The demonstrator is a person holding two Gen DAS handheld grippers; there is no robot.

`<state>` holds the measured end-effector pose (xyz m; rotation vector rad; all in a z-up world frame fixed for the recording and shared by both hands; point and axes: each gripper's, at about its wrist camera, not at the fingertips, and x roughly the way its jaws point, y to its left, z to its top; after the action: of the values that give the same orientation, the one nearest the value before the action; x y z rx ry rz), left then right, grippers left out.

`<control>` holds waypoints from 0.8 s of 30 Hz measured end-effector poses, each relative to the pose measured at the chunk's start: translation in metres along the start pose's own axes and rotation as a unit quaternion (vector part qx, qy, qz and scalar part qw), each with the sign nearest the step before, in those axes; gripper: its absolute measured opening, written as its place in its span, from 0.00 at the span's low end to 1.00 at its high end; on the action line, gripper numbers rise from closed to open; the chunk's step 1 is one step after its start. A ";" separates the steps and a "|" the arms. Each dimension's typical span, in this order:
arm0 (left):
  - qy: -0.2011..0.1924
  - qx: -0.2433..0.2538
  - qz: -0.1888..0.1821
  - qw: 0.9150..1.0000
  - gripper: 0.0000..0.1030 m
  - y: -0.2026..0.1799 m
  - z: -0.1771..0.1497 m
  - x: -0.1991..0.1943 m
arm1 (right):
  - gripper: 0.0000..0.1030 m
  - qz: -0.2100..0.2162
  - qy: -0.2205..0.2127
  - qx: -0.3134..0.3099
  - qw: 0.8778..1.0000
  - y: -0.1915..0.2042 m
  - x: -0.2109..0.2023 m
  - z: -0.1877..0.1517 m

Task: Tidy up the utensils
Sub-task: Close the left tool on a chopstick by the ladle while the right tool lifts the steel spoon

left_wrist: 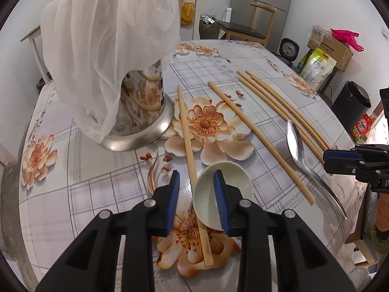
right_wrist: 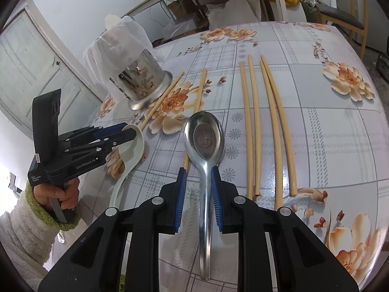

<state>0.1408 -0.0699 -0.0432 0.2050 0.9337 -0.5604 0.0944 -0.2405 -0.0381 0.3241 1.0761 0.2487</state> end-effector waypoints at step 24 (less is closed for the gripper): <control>-0.040 0.002 -0.020 0.999 0.03 0.009 0.000 -0.017 | 0.25 -0.001 -0.009 -0.044 0.999 -0.008 0.010 0.035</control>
<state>0.1381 -0.0561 -0.0305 0.1674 0.8603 -0.6034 0.1306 -0.2495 -0.0335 0.2450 1.0440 0.2901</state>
